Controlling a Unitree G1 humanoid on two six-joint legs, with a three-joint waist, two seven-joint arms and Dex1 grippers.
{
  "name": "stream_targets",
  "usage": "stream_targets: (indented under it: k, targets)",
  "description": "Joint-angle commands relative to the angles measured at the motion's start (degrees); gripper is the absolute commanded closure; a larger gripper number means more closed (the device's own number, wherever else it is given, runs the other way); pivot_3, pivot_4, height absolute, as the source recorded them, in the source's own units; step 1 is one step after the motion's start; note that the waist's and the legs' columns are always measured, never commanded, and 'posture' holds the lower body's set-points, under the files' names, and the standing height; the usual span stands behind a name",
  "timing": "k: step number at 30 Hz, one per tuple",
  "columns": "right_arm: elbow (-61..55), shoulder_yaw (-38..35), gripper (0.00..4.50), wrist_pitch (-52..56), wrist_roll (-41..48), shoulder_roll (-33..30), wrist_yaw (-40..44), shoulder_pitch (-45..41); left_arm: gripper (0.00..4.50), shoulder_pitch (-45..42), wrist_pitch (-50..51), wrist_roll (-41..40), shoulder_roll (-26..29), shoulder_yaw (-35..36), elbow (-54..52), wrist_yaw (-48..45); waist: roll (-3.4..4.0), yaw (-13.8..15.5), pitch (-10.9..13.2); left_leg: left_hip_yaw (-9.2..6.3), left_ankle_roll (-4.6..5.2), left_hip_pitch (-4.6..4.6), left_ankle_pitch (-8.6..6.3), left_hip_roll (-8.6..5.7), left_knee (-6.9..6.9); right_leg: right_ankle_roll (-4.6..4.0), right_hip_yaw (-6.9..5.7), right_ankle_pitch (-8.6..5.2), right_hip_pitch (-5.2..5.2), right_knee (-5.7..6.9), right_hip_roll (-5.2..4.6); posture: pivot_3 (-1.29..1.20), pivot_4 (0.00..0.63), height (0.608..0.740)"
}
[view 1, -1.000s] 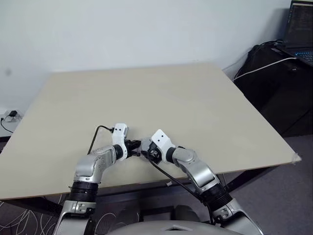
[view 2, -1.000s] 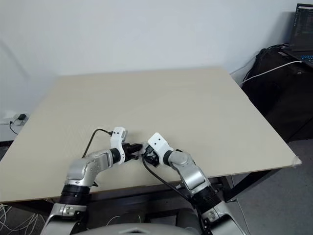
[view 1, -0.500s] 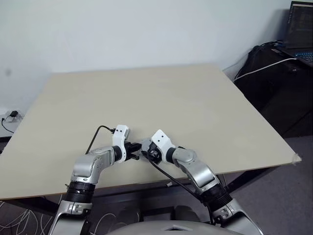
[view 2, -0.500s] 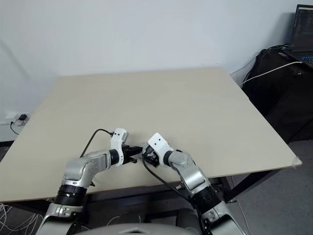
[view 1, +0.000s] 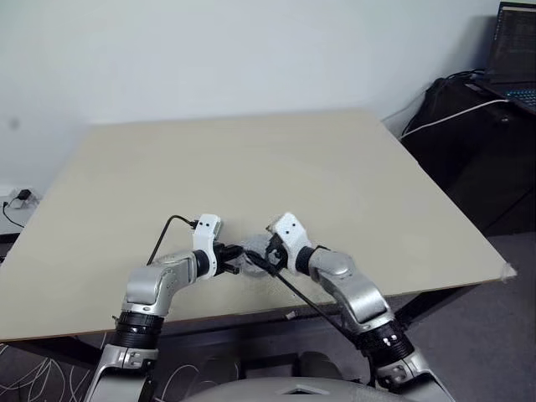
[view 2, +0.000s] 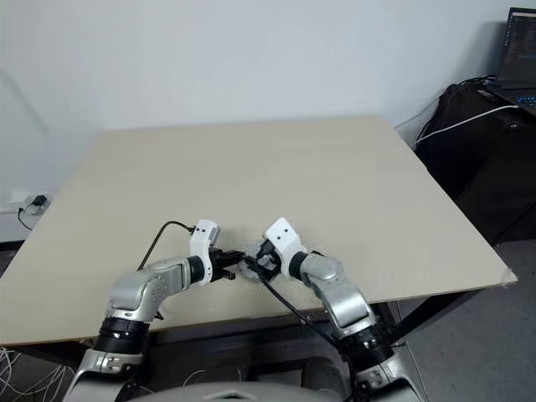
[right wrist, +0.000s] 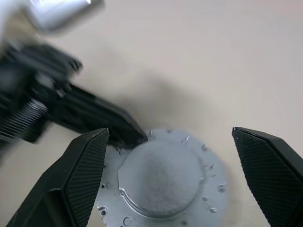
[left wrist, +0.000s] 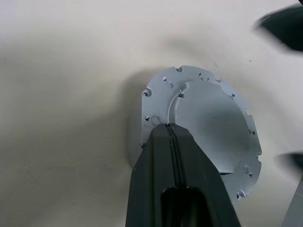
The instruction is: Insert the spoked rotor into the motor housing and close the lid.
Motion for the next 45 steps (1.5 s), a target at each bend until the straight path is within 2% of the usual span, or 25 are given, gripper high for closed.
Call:
stream_targets:
  k: [1,8,18,31,38,45]
  targets:
    - [-6.47,-5.04,0.02,1.67,5.40,-1.27,1.62,0.75,4.50,0.62,0.88,0.13,-0.38,-1.56,0.64,0.14,0.00,-0.01,0.00,0.00,0.00,0.00,0.00,0.00,0.00,0.00,0.00,0.00,0.00,0.00,-0.01,0.00,0.000,0.740]
    - [-6.28,-13.24,0.02,16.08,11.06,-2.41,-3.33,2.05,4.50,0.08,0.54,0.24,-0.43,-1.84,1.24,-0.22,-0.01,0.10,0.01,0.01,-0.05,0.00,-0.03,0.01,-0.01,0.00,0.00,-0.01,0.00,0.00,-0.02,0.00,0.000,0.740]
    - [0.83,-23.20,0.02,36.05,20.95,7.96,-10.77,-1.80,4.50,0.14,0.57,0.35,-1.11,-2.09,1.06,-0.15,0.01,0.28,0.02,0.02,-0.03,-0.02,-0.02,-0.01,-0.05,-0.02,0.00,-0.02,-0.02,0.00,-0.06,0.00,0.000,0.740]
    - [9.55,-28.40,0.02,39.03,25.34,13.41,-14.36,-5.92,4.50,-0.01,0.55,0.28,-1.02,-1.76,0.80,-0.12,0.07,0.15,0.00,0.02,-0.04,-0.01,-0.02,-0.02,-0.12,-0.02,-0.01,-0.02,-0.04,-0.03,-0.06,0.00,0.000,0.740]
    - [13.87,-32.25,0.02,42.58,31.76,16.00,-11.20,-7.69,4.50,-0.45,0.35,0.32,-0.99,-1.76,1.02,-0.27,0.09,-0.01,0.00,0.02,-0.06,-0.01,-0.04,-0.03,-0.17,-0.03,0.00,-0.02,-0.06,-0.04,-0.05,0.00,0.000,0.740]
    - [14.91,-31.96,0.02,46.09,35.60,16.97,-8.06,-8.06,4.50,-0.46,0.31,0.38,-1.02,-1.58,0.99,-0.30,0.11,-1.18,0.01,0.02,0.01,-0.01,0.01,0.01,-0.33,-0.15,-0.01,-0.08,-0.17,-0.02,-0.04,0.00,0.000,0.740]
